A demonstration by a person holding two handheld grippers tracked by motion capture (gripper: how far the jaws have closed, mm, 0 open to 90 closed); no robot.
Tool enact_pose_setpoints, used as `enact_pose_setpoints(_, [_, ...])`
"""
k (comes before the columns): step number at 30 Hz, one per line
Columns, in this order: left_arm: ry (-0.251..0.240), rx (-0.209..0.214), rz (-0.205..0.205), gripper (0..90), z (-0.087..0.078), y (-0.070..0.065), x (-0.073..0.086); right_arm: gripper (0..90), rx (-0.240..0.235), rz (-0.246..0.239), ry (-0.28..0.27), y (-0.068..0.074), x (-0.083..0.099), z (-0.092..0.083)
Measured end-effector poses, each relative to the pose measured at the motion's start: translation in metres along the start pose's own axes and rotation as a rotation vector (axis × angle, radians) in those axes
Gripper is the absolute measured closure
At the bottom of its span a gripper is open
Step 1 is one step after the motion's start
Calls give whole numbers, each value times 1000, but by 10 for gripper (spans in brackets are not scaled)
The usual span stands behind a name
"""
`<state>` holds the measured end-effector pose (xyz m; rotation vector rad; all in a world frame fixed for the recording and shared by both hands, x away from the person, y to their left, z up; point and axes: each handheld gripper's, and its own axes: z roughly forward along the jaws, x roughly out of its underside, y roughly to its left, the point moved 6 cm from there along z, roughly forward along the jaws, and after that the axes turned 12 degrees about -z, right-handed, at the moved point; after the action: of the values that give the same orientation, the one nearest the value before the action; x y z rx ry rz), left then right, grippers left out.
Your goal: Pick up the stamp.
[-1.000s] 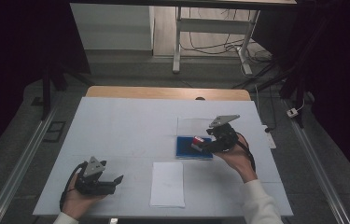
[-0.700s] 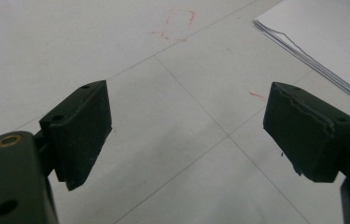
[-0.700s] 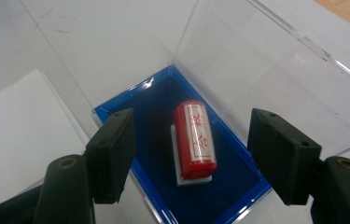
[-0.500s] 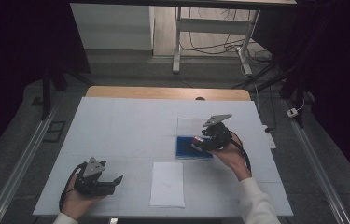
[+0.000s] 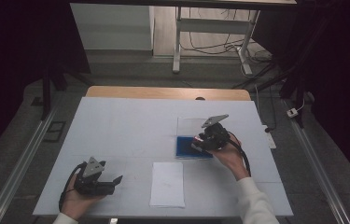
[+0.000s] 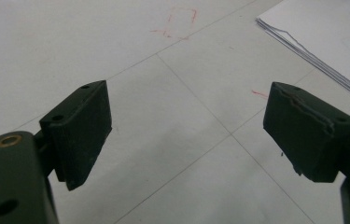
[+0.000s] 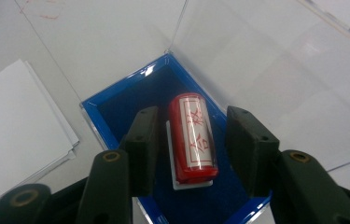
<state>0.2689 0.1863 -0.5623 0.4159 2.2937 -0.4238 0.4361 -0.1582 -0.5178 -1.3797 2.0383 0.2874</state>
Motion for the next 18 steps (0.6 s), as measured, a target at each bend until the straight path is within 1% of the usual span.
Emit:
enact_pose_setpoints(5, [-1,-1,1,153,0,0,0,603,-1,-4,7,0,1,1])
enact_pose_setpoints(11, [-1,-2,1,153,0,1,0,666,-2,-22,14,0,1,1])
enact_pose_setpoints(18, [-1,-2,1,154,-1,1,0,689,0,-35,14,0,1,2])
